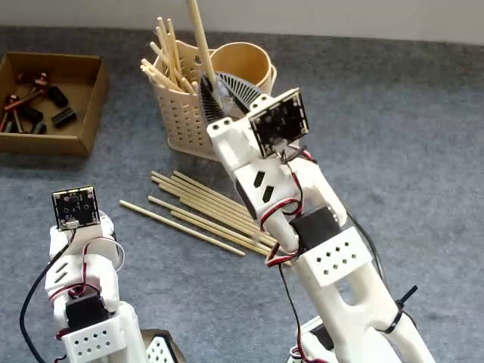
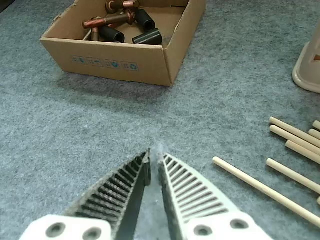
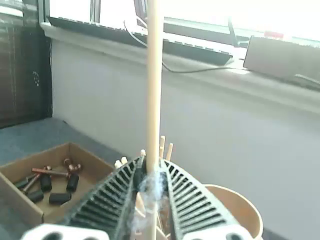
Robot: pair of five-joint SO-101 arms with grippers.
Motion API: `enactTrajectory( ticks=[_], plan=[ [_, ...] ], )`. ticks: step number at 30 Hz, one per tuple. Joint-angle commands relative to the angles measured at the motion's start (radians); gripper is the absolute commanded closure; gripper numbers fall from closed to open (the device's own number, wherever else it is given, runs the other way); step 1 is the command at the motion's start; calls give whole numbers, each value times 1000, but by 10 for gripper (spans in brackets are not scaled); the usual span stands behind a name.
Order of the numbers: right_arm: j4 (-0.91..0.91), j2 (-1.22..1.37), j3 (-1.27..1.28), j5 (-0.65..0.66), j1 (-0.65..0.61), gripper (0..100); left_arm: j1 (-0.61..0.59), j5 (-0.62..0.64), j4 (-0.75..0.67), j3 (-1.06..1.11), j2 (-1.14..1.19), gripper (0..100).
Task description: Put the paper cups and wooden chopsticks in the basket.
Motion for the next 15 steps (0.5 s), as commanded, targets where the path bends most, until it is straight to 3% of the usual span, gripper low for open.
enactTrajectory(
  ticks=[1,9,15],
  plan=[
    [-107,-12,-38,-3,-12,993,-4,-9,-18,4,2,954],
    [-303,214,-124,-3,-10,993,-2,-9,-18,5,2,954],
    [-354,424,-288,-3,-5,993,-2,-9,-18,5,2,954]
  ],
)
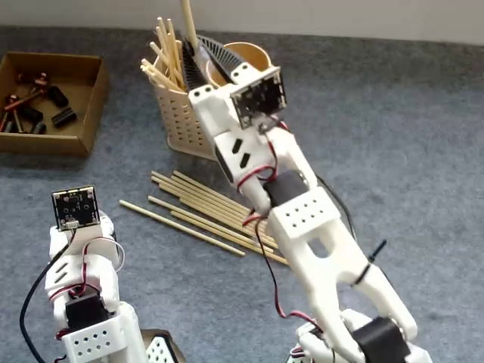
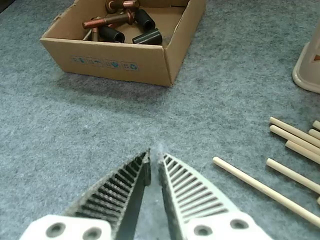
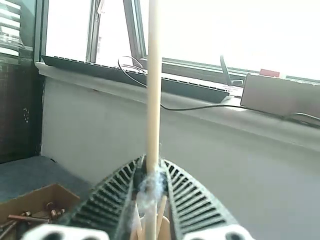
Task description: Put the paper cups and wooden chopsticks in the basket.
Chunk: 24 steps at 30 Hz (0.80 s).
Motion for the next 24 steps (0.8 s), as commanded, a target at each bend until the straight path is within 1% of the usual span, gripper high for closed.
enactTrajectory(
  ticks=[1,6,12,18,24],
  plan=[
    [-39,90,-130,-3,-4,993,-2,-9,-18,5,2,954],
    [-39,203,-211,-3,-4,993,-2,-9,-18,5,2,954],
    [-39,275,-217,-3,-10,993,-2,-9,-18,5,2,954],
    [-39,297,-211,-5,-10,993,-2,-9,-18,5,2,954],
    [-39,292,-148,-5,-21,991,-2,-9,-18,7,2,954]
  ],
)
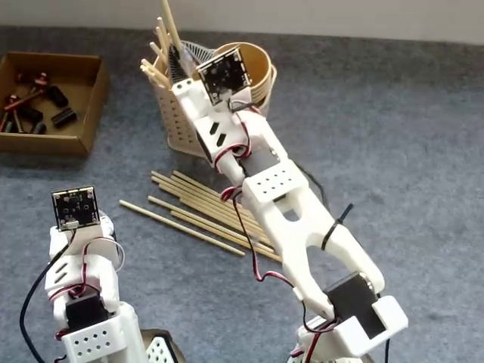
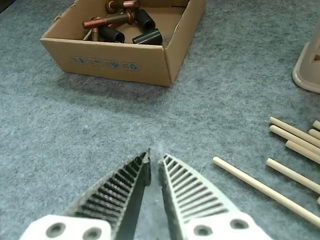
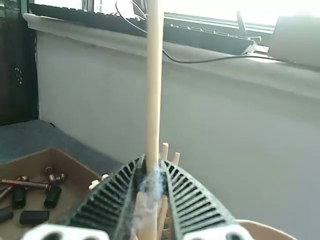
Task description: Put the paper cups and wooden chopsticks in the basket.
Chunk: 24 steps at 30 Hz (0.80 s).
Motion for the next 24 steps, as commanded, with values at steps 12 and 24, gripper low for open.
enactTrajectory(
  ticks=[12,24],
  plan=[
    [-21,-19,15,-5,-13,918,-2,-9,-18,7,2,954],
    [-18,-312,254,-5,-82,982,-2,-9,-18,7,2,954]
  ],
)
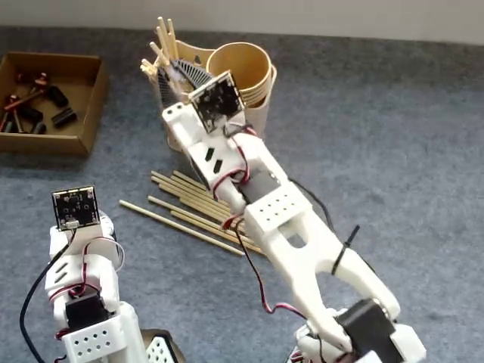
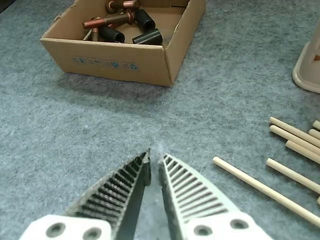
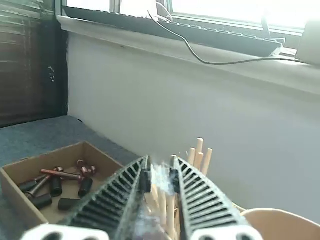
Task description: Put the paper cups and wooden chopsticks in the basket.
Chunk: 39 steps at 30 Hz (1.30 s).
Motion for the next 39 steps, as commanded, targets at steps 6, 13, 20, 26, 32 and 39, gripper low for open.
enactTrajectory(
  ticks=[6,13,20,26,32,39],
  plan=[
    [-18,-282,214,-5,4,994,-2,-9,-18,7,2,954],
    [-18,-541,492,-5,7,994,-2,-9,-18,7,2,954],
    [-18,-705,719,-11,8,994,-2,-9,-18,7,2,954],
    [-18,-757,871,-11,8,994,-2,-9,-18,8,2,954],
    [-19,-760,980,-11,19,994,27,-9,-18,10,2,956],
    [-27,-763,1029,-11,134,994,62,-9,-15,10,2,957]
  ],
)
